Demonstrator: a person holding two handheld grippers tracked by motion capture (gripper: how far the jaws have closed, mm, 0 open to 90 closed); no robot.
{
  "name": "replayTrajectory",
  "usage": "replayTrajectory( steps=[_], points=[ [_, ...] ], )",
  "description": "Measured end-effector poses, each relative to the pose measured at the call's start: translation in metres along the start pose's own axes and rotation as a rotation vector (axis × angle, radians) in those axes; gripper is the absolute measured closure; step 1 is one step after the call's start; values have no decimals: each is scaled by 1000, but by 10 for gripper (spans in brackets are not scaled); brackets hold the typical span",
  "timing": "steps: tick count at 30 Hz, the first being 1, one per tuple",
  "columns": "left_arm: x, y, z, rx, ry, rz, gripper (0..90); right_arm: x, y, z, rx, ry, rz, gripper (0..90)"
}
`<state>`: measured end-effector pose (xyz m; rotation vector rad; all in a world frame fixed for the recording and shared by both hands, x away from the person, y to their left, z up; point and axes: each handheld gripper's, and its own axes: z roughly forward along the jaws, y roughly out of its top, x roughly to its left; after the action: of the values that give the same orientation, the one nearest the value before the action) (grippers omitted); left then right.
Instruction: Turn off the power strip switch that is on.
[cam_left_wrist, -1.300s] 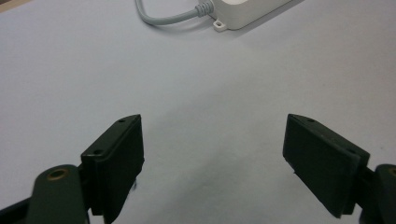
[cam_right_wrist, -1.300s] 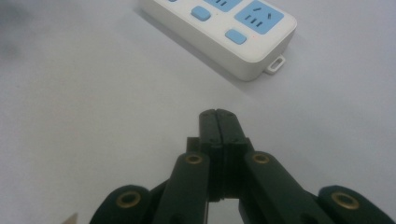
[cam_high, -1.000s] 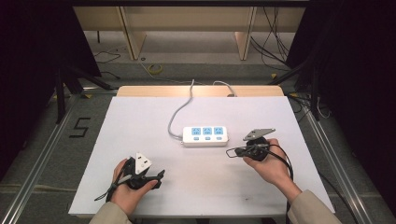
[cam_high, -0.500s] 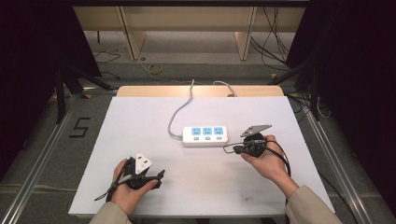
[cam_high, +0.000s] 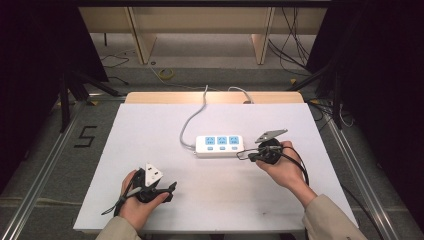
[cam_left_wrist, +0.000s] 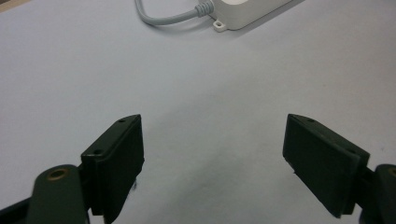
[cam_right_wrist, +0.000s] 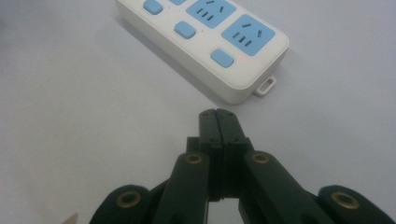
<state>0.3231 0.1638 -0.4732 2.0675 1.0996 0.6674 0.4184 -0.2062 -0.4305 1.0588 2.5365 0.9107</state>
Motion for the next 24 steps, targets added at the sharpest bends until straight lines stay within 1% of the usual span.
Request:
replayTrajectory(
  steps=[10, 24],
  points=[
    [0, 0, 0, 2, -1, 3, 204, -3, 7, 5, 12, -3, 8, 900],
    [0, 1, 0, 2, 0, 4, 204, -7, 17, 10, 26, -8, 7, 900]
  ],
)
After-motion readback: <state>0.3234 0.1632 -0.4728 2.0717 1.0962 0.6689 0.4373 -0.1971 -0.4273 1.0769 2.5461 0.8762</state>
